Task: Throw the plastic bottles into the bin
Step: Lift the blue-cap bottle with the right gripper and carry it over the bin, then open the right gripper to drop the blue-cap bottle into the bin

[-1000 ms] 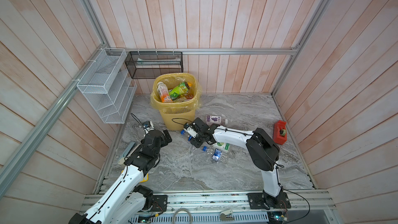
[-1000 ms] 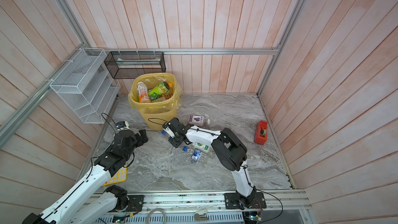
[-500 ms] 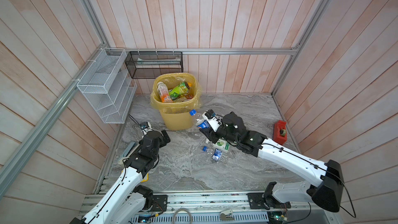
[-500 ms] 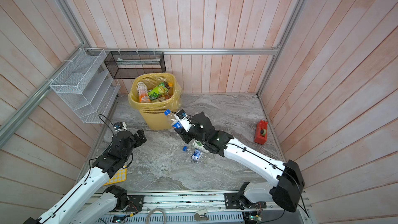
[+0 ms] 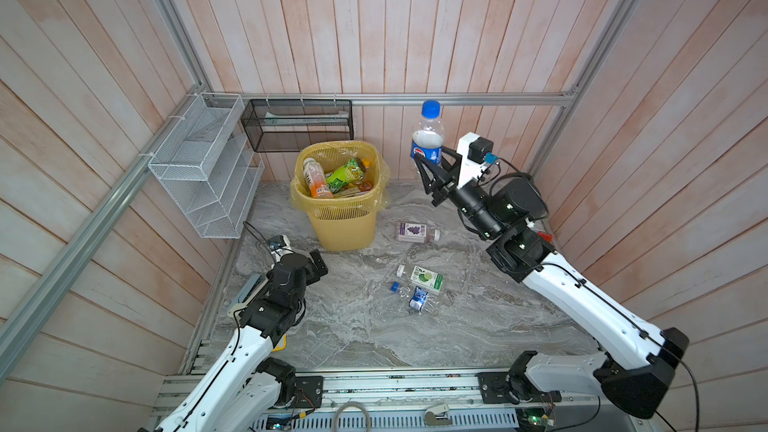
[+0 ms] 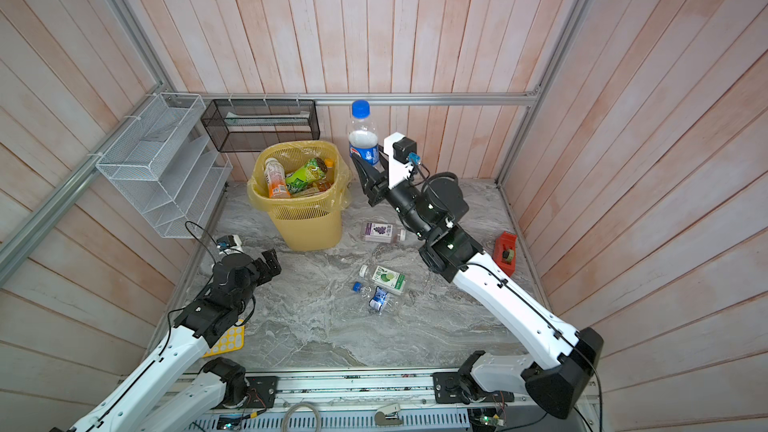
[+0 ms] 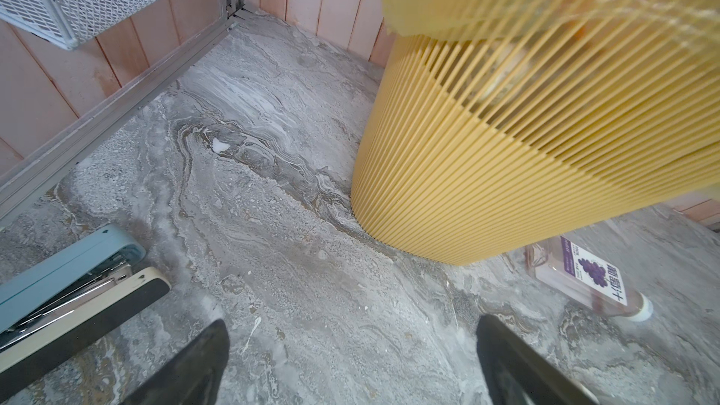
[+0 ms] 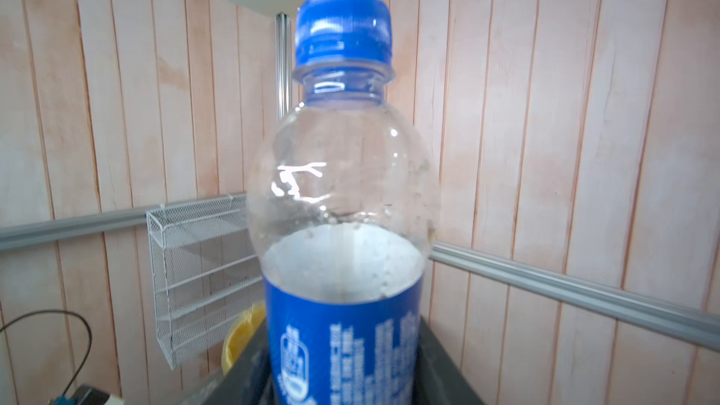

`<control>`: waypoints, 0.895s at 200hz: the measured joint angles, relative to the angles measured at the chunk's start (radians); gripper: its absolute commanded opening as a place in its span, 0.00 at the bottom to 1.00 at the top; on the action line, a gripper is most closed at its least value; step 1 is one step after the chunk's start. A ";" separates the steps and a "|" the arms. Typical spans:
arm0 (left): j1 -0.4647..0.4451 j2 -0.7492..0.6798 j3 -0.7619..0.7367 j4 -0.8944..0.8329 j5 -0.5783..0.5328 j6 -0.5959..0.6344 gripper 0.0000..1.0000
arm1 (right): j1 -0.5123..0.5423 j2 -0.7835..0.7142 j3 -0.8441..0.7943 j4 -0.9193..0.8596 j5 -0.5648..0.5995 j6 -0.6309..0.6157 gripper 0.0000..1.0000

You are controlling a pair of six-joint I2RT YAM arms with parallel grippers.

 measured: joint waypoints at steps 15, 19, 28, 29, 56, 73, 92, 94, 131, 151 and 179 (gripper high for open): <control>0.000 0.005 0.000 0.002 0.002 0.000 1.00 | -0.002 0.132 0.106 0.032 -0.043 0.048 0.52; 0.000 0.007 0.000 0.003 0.003 0.000 1.00 | -0.002 0.172 0.138 0.038 -0.055 0.058 0.54; 0.000 0.013 0.000 0.003 0.005 0.001 1.00 | -0.003 0.277 0.224 0.023 -0.090 0.095 0.57; 0.000 0.014 0.000 0.003 0.005 0.001 1.00 | -0.003 0.286 0.232 0.019 -0.094 0.094 0.57; 0.000 0.036 0.000 0.000 0.009 0.007 1.00 | -0.003 0.674 0.664 -0.217 -0.181 0.151 0.74; 0.000 0.043 0.000 -0.009 0.011 0.011 1.00 | -0.003 0.878 0.927 -0.406 -0.207 0.166 0.82; 0.000 0.042 0.000 -0.017 0.011 0.017 1.00 | -0.003 0.930 0.975 -0.541 -0.211 0.163 0.89; 0.000 0.042 0.000 -0.018 0.011 0.018 1.00 | -0.003 0.928 0.970 -0.550 -0.209 0.166 0.90; 0.000 0.023 0.000 -0.023 0.011 0.024 1.00 | -0.003 0.708 0.706 -0.552 -0.140 0.149 0.99; 0.000 0.023 0.000 -0.024 0.011 0.027 1.00 | -0.003 0.565 0.632 -0.512 -0.089 0.131 1.00; 0.000 0.037 0.000 -0.024 0.011 0.027 1.00 | -0.012 0.393 0.539 -0.439 -0.019 0.101 1.00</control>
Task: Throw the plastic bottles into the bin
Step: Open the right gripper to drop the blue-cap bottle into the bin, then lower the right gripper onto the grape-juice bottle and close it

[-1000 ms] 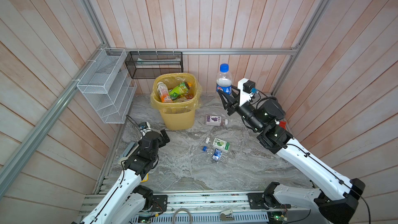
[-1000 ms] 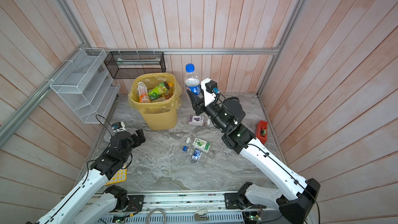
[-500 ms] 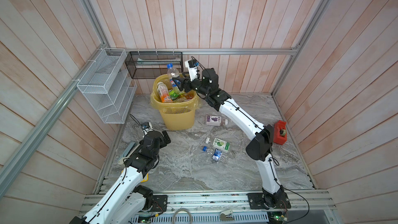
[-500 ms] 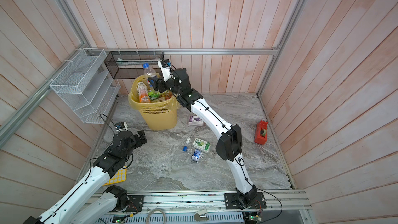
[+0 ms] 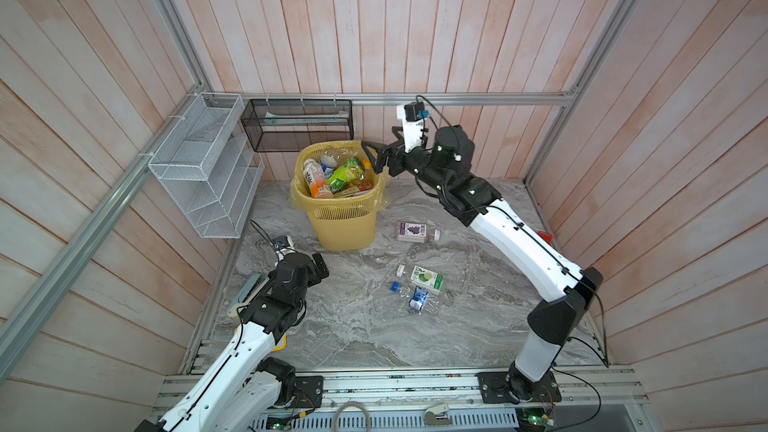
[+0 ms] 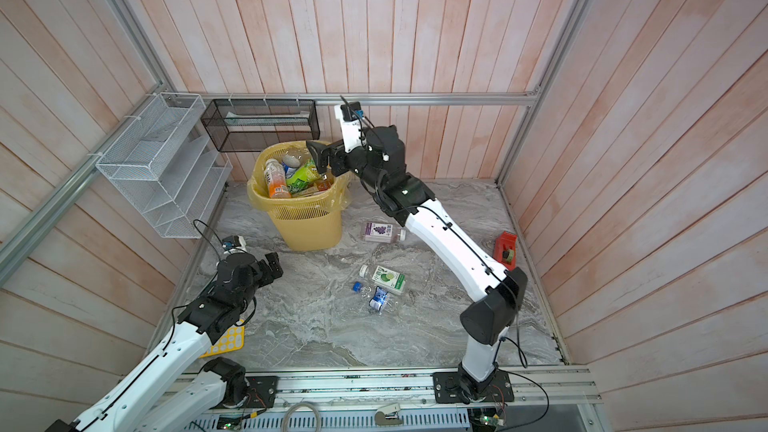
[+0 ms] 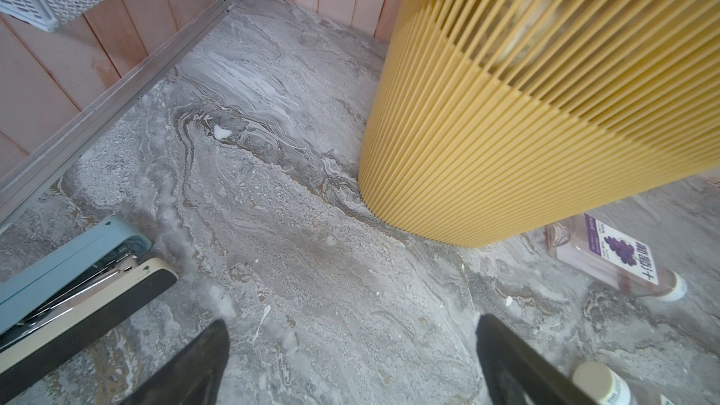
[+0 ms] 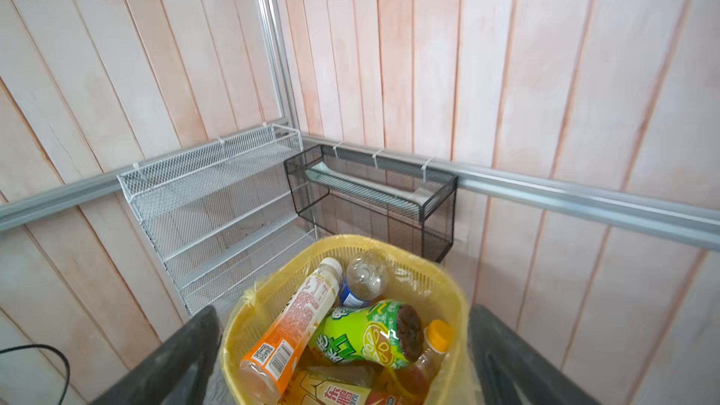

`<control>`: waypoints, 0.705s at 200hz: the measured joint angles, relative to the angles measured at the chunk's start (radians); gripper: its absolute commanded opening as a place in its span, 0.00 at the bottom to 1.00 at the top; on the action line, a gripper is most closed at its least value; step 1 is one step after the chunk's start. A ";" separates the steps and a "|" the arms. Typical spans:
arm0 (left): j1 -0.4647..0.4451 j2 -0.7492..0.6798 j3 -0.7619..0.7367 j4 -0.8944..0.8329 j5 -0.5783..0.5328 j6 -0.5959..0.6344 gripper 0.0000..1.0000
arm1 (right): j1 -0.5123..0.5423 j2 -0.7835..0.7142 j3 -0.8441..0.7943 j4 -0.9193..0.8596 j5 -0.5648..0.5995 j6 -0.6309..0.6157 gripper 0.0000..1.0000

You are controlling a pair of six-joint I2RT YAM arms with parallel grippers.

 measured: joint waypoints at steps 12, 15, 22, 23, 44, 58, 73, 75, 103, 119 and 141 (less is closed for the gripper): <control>0.000 0.005 0.000 0.000 0.000 0.000 1.00 | -0.011 -0.068 -0.070 0.026 0.027 -0.011 1.00; 0.000 0.006 0.000 0.000 0.000 0.000 1.00 | -0.017 -0.087 -0.095 0.031 0.036 -0.014 1.00; 0.000 0.006 0.000 0.000 0.000 0.000 1.00 | -0.026 -0.122 -0.148 0.042 0.050 -0.021 1.00; 0.000 0.006 0.000 0.000 0.000 0.000 1.00 | -0.027 -0.126 -0.154 0.043 0.051 -0.021 1.00; 0.000 0.005 0.000 0.000 0.000 0.008 1.00 | -0.068 -0.216 -0.346 0.063 0.083 -0.021 1.00; 0.000 0.003 0.000 0.002 0.000 0.016 1.00 | -0.108 -0.270 -0.492 0.064 0.097 -0.008 1.00; 0.000 0.000 0.000 0.011 0.001 0.026 1.00 | -0.158 -0.321 -0.640 0.058 0.104 0.018 1.00; 0.000 0.000 0.000 0.013 0.001 0.026 1.00 | -0.164 -0.328 -0.658 0.054 0.106 0.021 1.00; 0.000 -0.001 0.000 0.031 0.012 0.037 1.00 | -0.270 -0.393 -0.866 0.038 0.103 0.081 1.00; -0.005 0.000 0.000 0.042 0.016 0.040 1.00 | -0.309 -0.401 -0.937 0.035 0.097 0.097 1.00; -0.028 0.008 0.000 0.051 0.016 0.042 1.00 | -0.338 -0.376 -0.980 0.014 0.092 0.073 1.00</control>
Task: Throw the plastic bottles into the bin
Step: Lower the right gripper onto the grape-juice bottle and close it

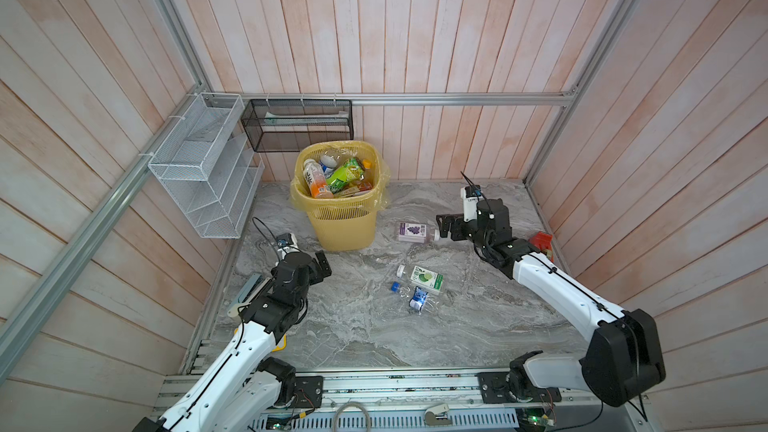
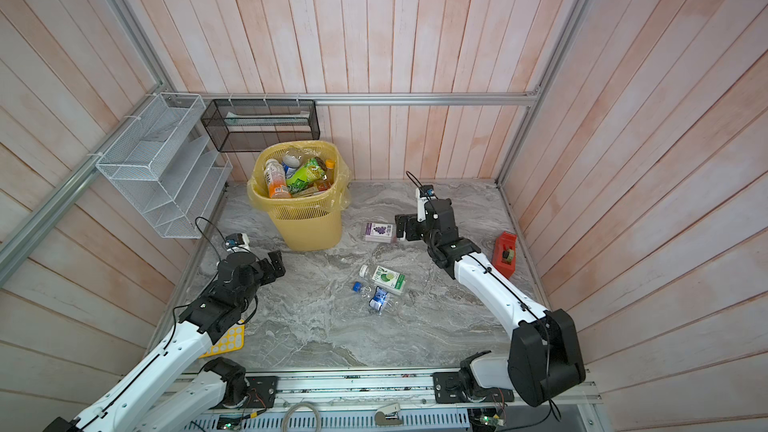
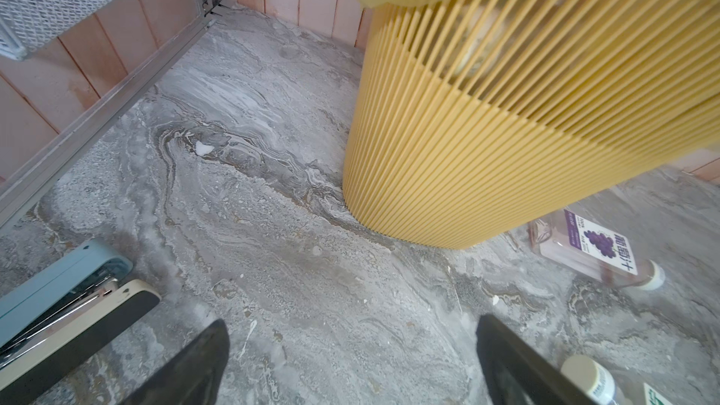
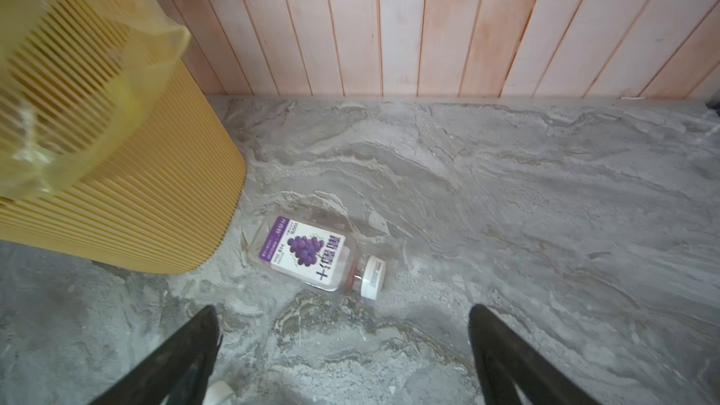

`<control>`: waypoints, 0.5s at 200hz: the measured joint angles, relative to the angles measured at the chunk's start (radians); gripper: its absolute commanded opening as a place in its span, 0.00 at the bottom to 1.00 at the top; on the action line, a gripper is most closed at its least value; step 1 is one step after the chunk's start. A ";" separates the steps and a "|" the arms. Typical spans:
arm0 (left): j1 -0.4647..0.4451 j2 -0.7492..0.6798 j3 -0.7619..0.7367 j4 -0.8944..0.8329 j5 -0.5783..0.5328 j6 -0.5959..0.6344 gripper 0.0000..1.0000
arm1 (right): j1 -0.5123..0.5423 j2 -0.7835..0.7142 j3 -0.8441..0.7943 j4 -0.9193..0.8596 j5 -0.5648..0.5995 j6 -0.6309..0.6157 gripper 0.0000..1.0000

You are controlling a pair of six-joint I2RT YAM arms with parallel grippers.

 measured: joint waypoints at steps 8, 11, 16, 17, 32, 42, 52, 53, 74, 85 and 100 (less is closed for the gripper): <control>-0.012 0.007 0.000 0.001 0.000 0.000 1.00 | -0.005 0.027 0.004 -0.009 -0.002 -0.027 1.00; -0.017 0.010 0.000 0.001 0.000 0.000 1.00 | -0.007 0.041 0.008 -0.017 -0.005 -0.040 1.00; -0.023 0.014 0.000 0.002 0.000 0.000 1.00 | -0.008 0.062 0.016 -0.024 -0.008 -0.057 1.00; -0.024 0.015 0.000 0.002 0.000 0.001 1.00 | -0.008 0.068 0.019 -0.027 -0.010 -0.063 1.00; -0.040 0.031 0.000 0.002 0.000 0.002 1.00 | -0.008 0.151 0.070 -0.076 -0.028 -0.131 1.00; -0.046 0.041 0.000 0.002 0.000 0.003 1.00 | -0.008 0.211 0.119 -0.108 -0.046 -0.179 1.00; -0.048 0.050 0.000 0.002 0.000 0.003 1.00 | -0.008 0.274 0.181 -0.148 -0.062 -0.231 1.00; -0.048 0.051 0.000 0.002 0.000 0.003 1.00 | -0.008 0.278 0.185 -0.150 -0.062 -0.234 1.00; -0.049 0.059 0.000 0.001 0.000 0.003 1.00 | -0.008 0.394 0.326 -0.235 -0.093 -0.333 1.00; -0.049 0.059 0.000 0.001 0.000 0.004 1.00 | -0.008 0.444 0.391 -0.272 -0.106 -0.380 1.00; -0.049 0.059 0.000 0.001 0.000 0.008 1.00 | -0.008 0.496 0.463 -0.321 -0.123 -0.442 1.00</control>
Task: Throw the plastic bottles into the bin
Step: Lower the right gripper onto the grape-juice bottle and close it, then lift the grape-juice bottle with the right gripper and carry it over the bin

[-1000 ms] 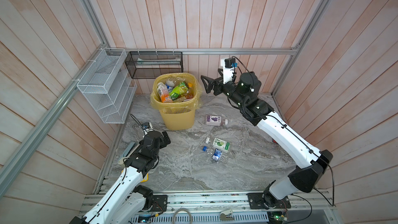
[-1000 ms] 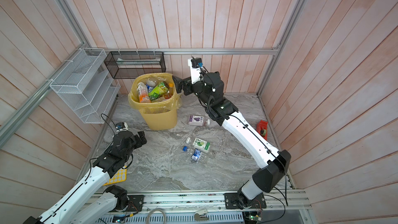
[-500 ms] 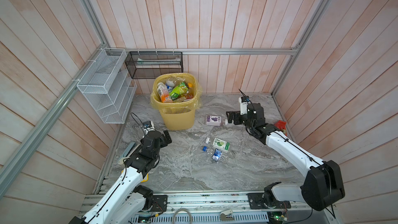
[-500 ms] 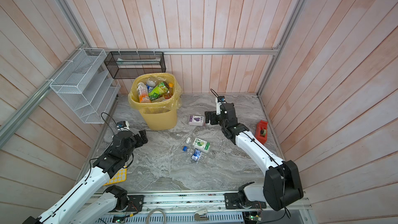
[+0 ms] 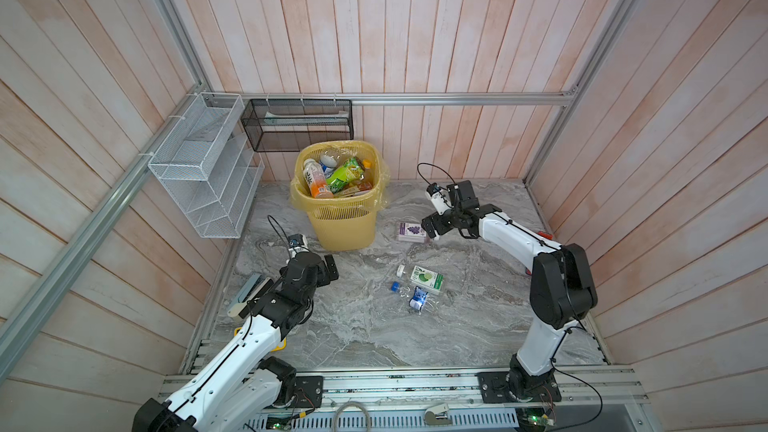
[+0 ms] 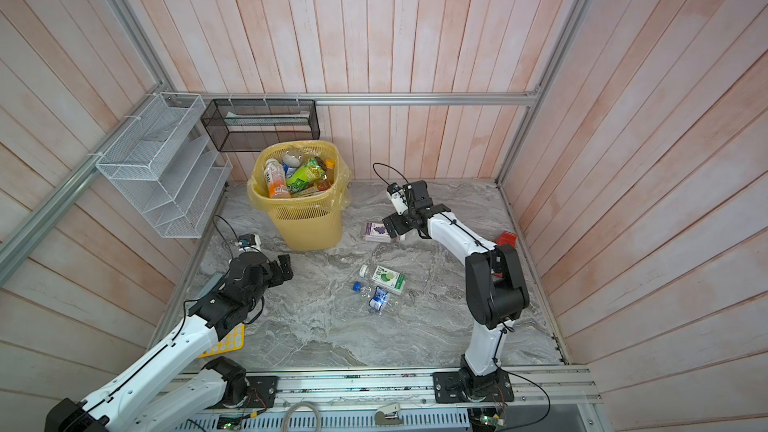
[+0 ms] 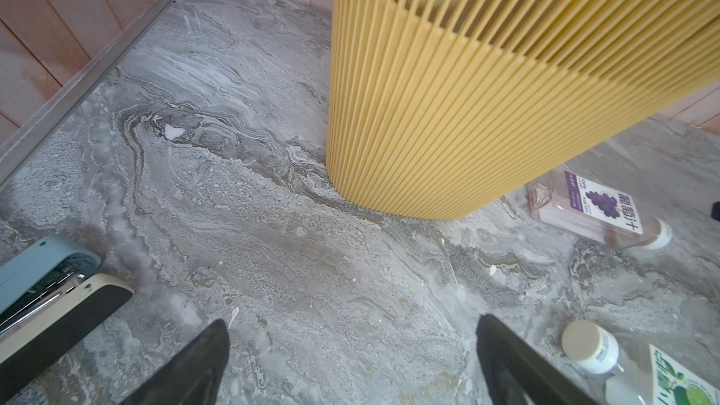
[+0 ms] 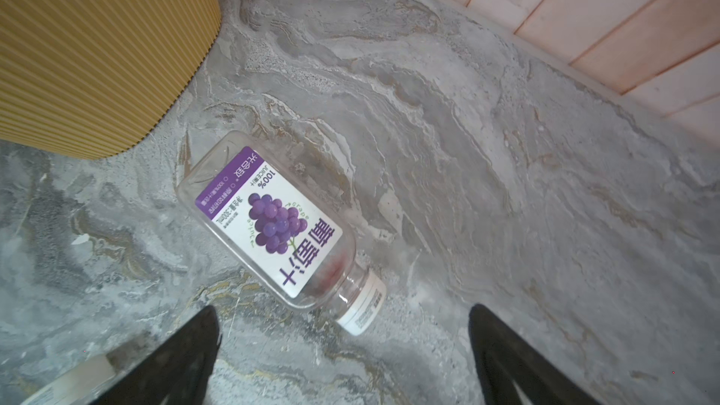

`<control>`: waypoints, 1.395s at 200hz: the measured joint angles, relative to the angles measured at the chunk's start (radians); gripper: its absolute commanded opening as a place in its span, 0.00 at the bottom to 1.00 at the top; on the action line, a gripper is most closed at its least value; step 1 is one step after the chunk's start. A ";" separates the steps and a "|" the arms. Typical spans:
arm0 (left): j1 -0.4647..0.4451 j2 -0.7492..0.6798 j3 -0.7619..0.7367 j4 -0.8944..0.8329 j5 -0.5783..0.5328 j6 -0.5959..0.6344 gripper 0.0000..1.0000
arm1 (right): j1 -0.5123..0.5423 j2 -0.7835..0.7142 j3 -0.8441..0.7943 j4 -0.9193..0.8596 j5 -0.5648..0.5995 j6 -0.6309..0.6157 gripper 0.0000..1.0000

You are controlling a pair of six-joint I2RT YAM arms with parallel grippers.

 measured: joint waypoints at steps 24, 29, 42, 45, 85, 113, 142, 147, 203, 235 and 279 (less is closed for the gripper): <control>0.000 0.000 0.000 -0.001 0.000 0.006 1.00 | 0.002 0.068 0.083 -0.084 -0.034 -0.086 1.00; 0.000 0.002 0.001 -0.001 0.000 0.008 1.00 | 0.003 0.082 0.098 -0.101 -0.039 -0.102 1.00; 0.000 0.008 0.002 -0.002 0.000 0.011 1.00 | 0.009 0.119 0.138 -0.146 -0.053 -0.141 1.00; 0.000 0.010 0.002 -0.002 0.000 0.011 1.00 | 0.011 0.127 0.146 -0.154 -0.054 -0.149 1.00; 0.000 0.033 0.003 -0.002 0.000 0.018 1.00 | 0.065 0.241 0.251 -0.243 -0.034 -0.227 0.97; 0.000 0.035 0.003 -0.002 0.000 0.018 1.00 | 0.099 0.327 0.329 -0.272 -0.013 -0.247 0.90; 0.000 0.035 0.003 -0.002 0.000 0.018 1.00 | 0.100 0.358 0.361 -0.273 0.031 -0.250 0.78; 0.000 0.035 0.003 -0.002 0.000 0.018 1.00 | 0.100 0.358 0.361 -0.280 0.034 -0.248 0.75; 0.000 0.026 0.003 -0.007 -0.001 0.017 1.00 | 0.090 0.299 0.269 -0.267 0.078 -0.149 0.53; 0.000 0.024 0.003 -0.007 -0.001 0.017 1.00 | 0.075 0.250 0.239 -0.282 0.092 -0.071 0.76; 0.000 0.024 0.003 -0.006 0.000 0.017 1.00 | 0.064 0.204 0.216 -0.303 0.098 0.008 0.88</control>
